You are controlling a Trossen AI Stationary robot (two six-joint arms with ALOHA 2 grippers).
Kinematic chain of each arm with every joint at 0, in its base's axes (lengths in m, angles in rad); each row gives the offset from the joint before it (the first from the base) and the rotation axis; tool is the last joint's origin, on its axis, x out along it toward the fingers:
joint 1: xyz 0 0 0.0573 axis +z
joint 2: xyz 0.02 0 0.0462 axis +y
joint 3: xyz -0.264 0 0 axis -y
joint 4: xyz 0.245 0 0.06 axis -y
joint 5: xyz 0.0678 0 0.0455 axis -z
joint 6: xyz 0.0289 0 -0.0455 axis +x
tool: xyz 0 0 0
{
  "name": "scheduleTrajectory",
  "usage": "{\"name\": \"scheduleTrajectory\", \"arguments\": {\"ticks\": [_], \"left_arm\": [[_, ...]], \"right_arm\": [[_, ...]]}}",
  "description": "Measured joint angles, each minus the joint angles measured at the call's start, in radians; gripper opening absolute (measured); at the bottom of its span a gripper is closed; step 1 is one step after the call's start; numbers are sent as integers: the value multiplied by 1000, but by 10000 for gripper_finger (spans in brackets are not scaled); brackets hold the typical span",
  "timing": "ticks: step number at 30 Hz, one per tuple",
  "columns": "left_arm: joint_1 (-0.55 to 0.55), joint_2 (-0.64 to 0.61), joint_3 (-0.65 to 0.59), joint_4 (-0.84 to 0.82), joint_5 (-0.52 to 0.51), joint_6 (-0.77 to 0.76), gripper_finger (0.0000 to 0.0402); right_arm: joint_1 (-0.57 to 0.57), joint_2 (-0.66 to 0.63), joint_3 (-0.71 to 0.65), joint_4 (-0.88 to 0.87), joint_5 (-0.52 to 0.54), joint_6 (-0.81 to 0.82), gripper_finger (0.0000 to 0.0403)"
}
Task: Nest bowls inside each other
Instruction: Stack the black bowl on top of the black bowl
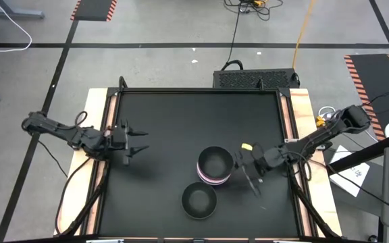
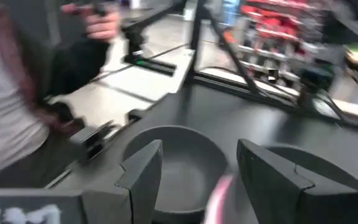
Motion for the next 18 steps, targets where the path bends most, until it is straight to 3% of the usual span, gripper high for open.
{"name": "scheduleTrajectory", "arguments": {"ticks": [6, 11, 18], "left_arm": [[0, -119, -80, 1, 1, 5, 239], [0, -136, -88, 1, 10, -11, 239], [0, -135, -88, -1, 22, -22, 239]], "right_arm": [[133, 0, 0, -7, 0, -108, 199], [142, 18, 31, -58, 8, -24, 199], [181, 110, 169, -171, 7, -67, 199]]}}
